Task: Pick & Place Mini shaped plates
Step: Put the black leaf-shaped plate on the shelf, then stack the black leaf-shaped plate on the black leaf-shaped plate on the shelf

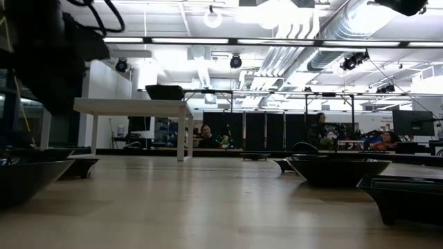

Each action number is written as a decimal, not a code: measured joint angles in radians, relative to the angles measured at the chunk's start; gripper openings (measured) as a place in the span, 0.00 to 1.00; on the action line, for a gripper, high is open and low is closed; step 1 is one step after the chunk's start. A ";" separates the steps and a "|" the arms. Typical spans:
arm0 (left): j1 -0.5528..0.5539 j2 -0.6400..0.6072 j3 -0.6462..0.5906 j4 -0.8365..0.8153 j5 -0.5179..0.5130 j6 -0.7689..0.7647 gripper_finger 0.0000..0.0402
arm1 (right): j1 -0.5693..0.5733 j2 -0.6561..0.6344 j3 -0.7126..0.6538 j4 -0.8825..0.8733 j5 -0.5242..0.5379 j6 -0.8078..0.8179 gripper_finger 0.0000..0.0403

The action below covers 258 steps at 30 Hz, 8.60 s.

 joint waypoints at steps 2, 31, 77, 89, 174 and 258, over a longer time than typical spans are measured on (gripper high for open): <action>0.012 0.036 0.000 0.007 0.003 -0.001 0.25 | 0.000 0.000 0.000 0.000 -0.007 0.000 0.52; 0.029 0.294 0.000 0.070 0.091 0.010 0.25 | 0.000 -0.001 0.000 -0.024 -0.110 0.000 0.52; 0.028 0.321 0.116 -0.064 0.141 0.249 0.00 | 0.001 -0.001 0.000 -0.037 -0.143 0.011 0.52; 0.028 0.321 0.597 -0.499 0.015 0.615 0.00 | 0.000 -0.001 0.000 -0.015 -0.132 0.010 0.52; 1.109 0.113 0.457 -0.318 -0.165 1.598 0.00 | -0.360 -0.001 0.000 0.049 -0.064 0.029 0.52; 0.937 0.103 0.706 -0.423 -0.187 1.534 0.28 | -0.360 -0.001 0.000 0.009 -0.134 0.001 0.52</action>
